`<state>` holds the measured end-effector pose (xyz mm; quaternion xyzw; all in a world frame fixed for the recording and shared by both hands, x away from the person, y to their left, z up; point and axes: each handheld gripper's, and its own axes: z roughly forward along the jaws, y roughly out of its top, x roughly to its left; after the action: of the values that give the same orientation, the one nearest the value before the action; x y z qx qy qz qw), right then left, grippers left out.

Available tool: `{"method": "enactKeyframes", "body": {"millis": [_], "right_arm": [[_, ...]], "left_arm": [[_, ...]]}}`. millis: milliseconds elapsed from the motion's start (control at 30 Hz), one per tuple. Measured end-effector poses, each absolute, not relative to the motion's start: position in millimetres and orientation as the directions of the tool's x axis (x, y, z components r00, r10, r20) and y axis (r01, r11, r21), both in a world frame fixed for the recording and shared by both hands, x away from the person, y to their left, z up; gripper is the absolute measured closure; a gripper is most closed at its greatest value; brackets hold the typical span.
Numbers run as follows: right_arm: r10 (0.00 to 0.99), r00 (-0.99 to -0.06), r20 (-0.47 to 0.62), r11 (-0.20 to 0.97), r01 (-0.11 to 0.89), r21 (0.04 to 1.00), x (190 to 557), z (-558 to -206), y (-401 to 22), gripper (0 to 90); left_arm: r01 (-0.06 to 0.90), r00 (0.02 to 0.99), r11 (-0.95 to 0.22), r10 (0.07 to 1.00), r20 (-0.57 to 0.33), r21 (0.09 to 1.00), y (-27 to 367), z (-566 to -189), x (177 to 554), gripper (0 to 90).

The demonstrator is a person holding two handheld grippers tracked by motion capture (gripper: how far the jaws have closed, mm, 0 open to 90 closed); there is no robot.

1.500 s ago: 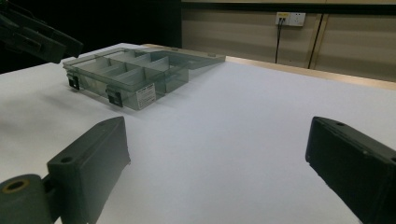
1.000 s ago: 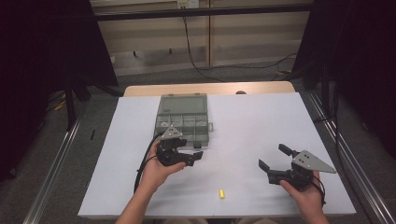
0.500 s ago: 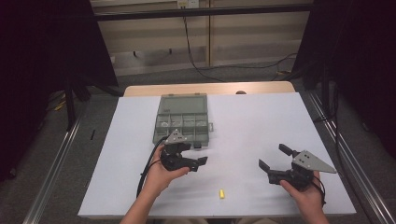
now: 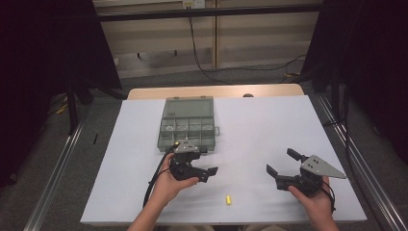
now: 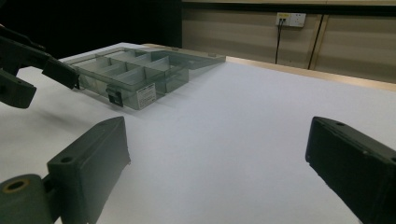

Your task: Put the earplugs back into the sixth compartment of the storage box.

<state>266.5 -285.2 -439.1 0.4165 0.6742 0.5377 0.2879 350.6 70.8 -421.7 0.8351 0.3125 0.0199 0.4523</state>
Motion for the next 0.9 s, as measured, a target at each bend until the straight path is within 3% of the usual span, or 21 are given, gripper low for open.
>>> {"method": "enactKeyframes", "body": {"millis": [900], "right_arm": [[0.87, -0.49, 0.055, 0.082, 0.253, 0.964, 267, -440, -285, 5.8]], "left_arm": [[0.473, 0.846, -0.461, 0.477, -0.24, 0.751, 57, -433, 335, 11.4]]}}
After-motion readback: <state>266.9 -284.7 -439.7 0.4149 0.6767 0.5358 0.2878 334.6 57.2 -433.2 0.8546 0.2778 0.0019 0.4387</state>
